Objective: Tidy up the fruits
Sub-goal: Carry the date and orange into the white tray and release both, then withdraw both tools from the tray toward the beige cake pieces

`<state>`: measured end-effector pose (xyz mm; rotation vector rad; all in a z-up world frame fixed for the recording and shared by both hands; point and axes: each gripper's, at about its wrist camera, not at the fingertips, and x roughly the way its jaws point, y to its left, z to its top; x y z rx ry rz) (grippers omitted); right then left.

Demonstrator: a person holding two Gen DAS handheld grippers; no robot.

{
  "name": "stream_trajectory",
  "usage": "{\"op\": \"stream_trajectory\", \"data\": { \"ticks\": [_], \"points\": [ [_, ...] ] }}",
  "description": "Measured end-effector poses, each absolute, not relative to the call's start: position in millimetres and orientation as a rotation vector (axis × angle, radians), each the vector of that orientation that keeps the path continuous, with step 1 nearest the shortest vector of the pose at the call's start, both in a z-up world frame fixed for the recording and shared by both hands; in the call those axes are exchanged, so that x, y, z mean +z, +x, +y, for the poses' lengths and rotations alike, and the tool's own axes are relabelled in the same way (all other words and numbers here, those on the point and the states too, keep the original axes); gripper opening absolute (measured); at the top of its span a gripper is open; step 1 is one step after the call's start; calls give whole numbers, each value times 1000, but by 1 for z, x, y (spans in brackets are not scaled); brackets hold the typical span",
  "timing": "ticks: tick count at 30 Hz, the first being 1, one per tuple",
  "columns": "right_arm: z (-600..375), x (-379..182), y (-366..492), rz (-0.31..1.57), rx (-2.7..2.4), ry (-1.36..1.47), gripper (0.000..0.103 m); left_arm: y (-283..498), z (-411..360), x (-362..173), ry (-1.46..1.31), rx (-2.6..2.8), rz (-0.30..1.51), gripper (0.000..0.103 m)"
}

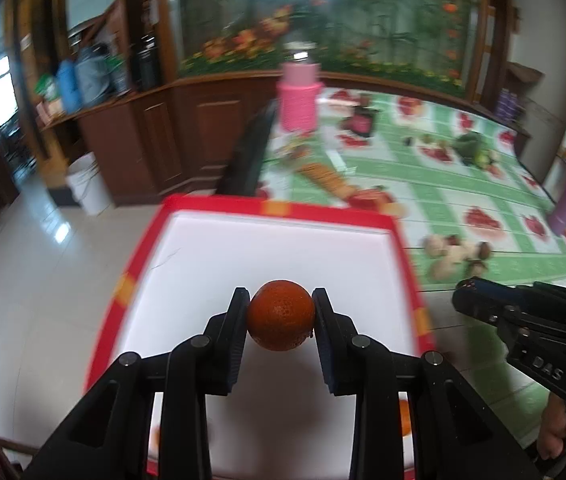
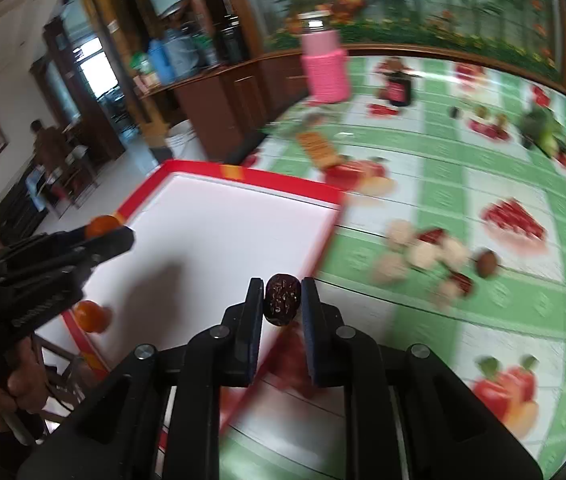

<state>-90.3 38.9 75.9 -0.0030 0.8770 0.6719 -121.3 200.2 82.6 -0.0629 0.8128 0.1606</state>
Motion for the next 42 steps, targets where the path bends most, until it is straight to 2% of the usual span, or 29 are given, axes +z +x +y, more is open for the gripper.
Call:
{"op": "stream_trajectory", "data": {
  "ticks": [8, 20, 21, 23, 27, 28, 32, 42],
  "points": [
    [98, 52, -82, 965, 741, -60, 21, -114, 233, 51, -91, 223, 899, 31],
    [114, 31, -74, 1044, 735, -99, 21, -106, 241, 30, -43, 285, 974, 32],
    [114, 31, -74, 1048, 737, -97, 22, -107, 241, 30, -33, 292, 973, 33],
    [111, 32, -75, 1063, 750, -82, 26, -110, 238, 32, -5, 325, 966, 45],
    [96, 38, -78, 1052, 774, -1, 44, -120, 232, 45, 43, 379, 916, 60],
    [92, 41, -79, 1040, 782, 19, 45, -123, 231, 49, 50, 389, 901, 64],
    [75, 55, -86, 975, 793, 68, 48, -133, 221, 65, 76, 414, 842, 69],
    [48, 75, -100, 915, 761, 99, 51, -150, 193, 91, 122, 395, 764, 70]
  ]
}}
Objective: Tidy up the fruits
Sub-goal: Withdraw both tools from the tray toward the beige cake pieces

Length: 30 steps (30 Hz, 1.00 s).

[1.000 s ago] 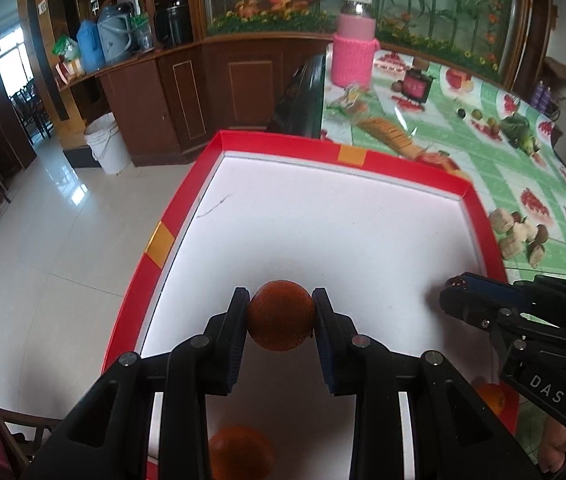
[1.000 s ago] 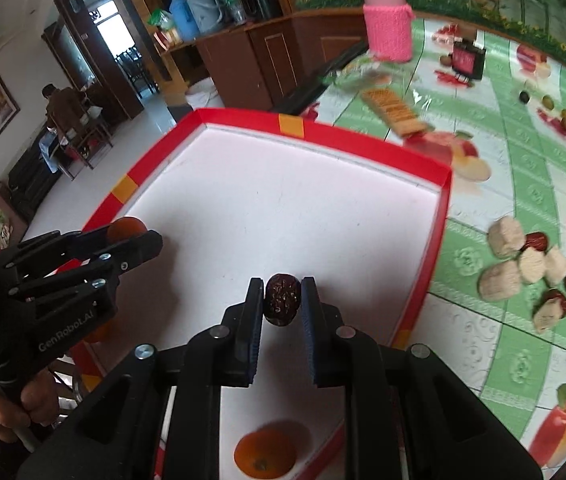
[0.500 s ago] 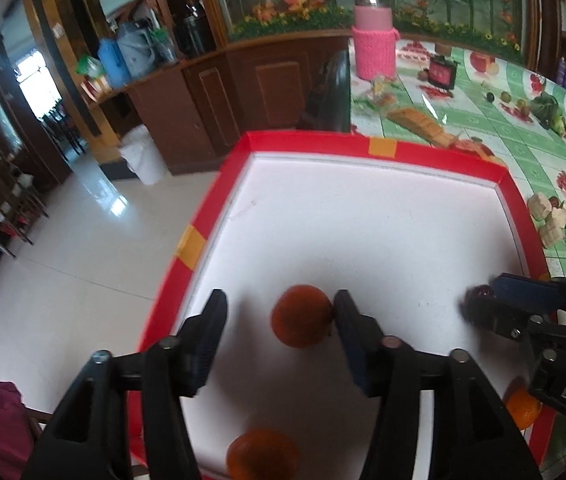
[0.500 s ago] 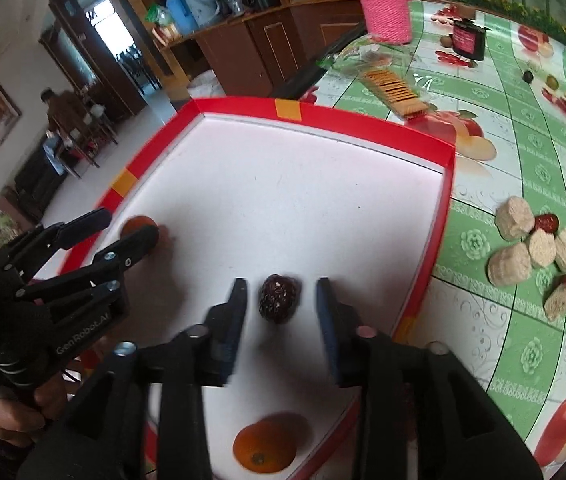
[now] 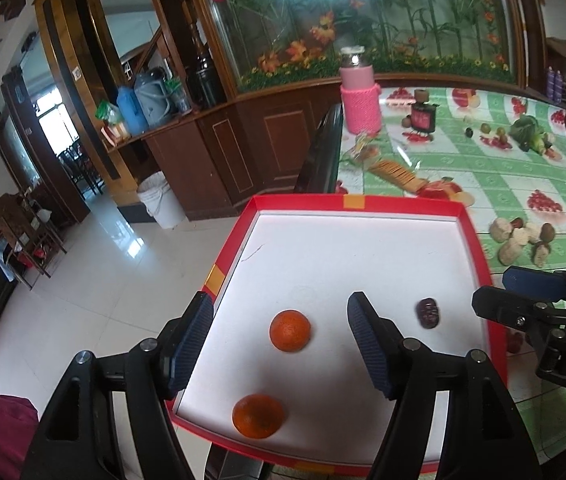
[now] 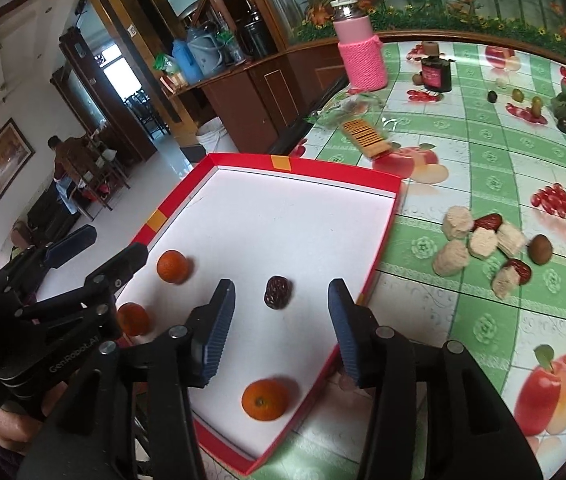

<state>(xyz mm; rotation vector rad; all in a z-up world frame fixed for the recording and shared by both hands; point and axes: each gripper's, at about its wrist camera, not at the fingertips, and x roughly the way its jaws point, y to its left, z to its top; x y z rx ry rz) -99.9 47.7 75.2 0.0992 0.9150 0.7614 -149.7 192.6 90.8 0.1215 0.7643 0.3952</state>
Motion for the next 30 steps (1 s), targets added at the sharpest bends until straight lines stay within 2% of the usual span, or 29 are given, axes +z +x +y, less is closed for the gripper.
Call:
{"op": "stream_trajectory", "data": {
  "ticks": [16, 30],
  "points": [
    [7, 91, -118, 851, 734, 126, 50, -162, 162, 106, 160, 377, 723, 70],
    [-47, 84, -104, 847, 664, 192, 50, -152, 130, 105, 209, 339, 735, 70]
  ]
}}
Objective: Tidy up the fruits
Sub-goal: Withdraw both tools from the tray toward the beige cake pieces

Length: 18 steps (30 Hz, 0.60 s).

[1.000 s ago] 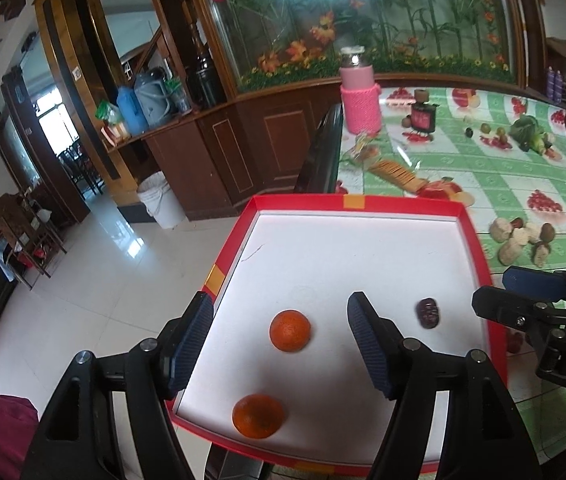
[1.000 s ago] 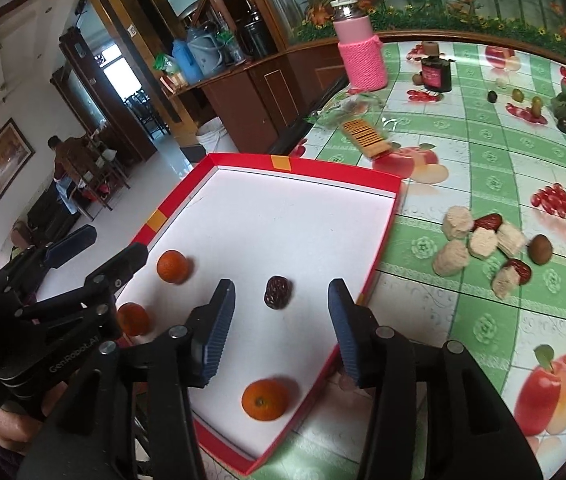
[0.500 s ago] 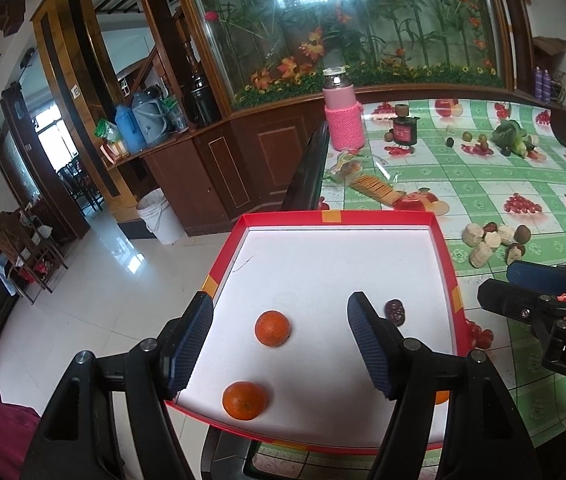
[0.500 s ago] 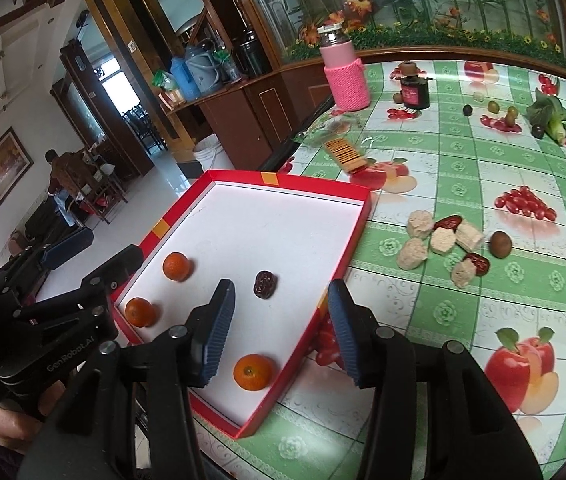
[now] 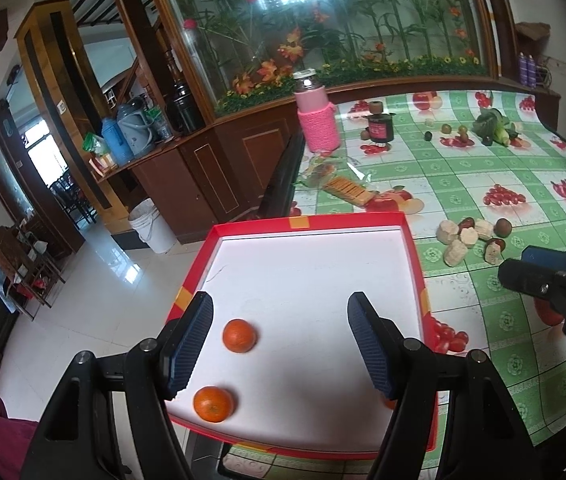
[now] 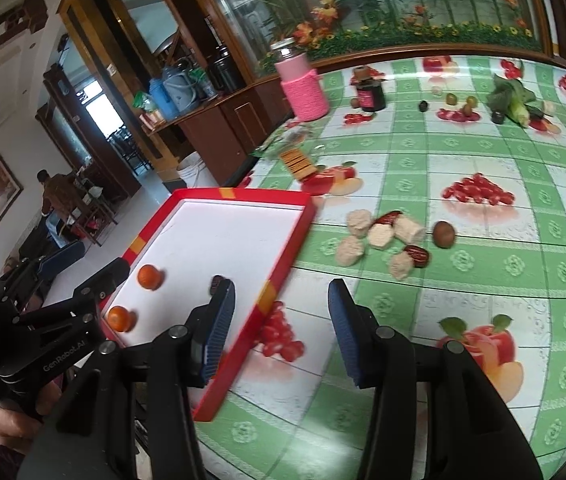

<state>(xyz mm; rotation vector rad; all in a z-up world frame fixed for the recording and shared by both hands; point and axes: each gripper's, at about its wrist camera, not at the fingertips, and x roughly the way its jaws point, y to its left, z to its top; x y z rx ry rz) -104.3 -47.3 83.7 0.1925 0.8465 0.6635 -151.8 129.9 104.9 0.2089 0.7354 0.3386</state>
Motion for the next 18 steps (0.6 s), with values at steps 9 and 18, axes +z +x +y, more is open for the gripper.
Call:
{"op": "stream_trajectory", "data": {
  "ticks": [9, 18],
  "points": [
    [-94, 62, -91, 895, 561, 216, 50, -137, 95, 82, 209, 207, 803, 72],
    [-114, 42, -83, 946, 499, 231, 50, -130, 68, 57, 219, 103, 872, 72]
  ]
}}
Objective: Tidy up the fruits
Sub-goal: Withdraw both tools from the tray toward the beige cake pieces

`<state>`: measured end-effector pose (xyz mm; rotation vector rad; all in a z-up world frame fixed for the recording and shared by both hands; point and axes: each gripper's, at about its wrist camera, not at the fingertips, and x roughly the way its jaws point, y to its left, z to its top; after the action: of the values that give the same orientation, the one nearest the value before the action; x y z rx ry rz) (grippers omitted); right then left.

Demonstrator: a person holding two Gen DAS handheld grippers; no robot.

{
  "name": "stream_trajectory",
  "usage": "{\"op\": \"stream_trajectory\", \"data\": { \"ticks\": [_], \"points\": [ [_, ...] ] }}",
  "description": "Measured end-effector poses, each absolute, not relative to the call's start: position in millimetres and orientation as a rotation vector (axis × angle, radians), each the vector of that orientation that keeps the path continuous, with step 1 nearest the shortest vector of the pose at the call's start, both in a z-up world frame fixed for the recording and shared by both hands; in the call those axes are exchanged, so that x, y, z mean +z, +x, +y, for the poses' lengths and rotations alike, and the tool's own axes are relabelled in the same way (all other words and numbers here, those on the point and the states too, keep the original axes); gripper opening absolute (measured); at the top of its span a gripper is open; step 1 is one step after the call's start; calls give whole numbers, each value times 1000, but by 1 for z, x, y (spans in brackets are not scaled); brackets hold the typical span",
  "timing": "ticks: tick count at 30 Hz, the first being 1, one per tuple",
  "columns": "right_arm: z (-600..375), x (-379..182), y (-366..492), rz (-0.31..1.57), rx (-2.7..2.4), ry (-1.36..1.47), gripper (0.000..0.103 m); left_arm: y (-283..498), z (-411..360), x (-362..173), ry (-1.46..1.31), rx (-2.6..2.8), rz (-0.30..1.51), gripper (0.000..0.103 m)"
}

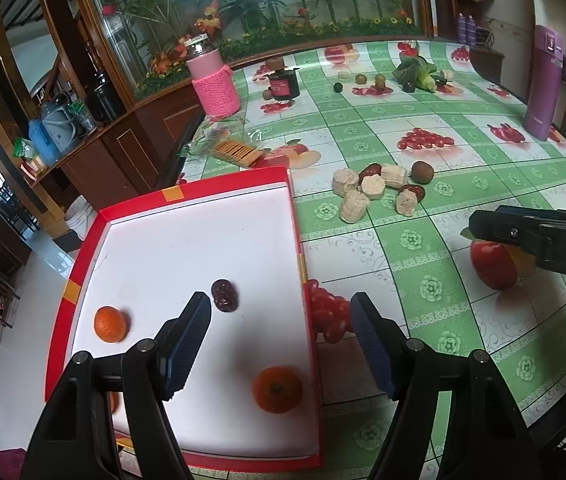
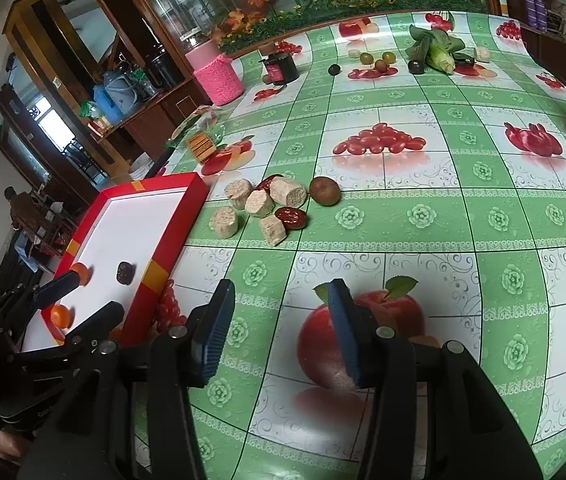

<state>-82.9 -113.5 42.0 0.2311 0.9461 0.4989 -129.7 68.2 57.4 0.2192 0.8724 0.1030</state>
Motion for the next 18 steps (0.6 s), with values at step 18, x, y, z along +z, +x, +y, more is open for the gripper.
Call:
{"op": "stream_trajectory", "data": {
  "ticks": [18],
  "points": [
    [-97, 37, -79, 972, 499, 215, 50, -127, 78, 52, 197, 109, 873, 72]
  ]
}}
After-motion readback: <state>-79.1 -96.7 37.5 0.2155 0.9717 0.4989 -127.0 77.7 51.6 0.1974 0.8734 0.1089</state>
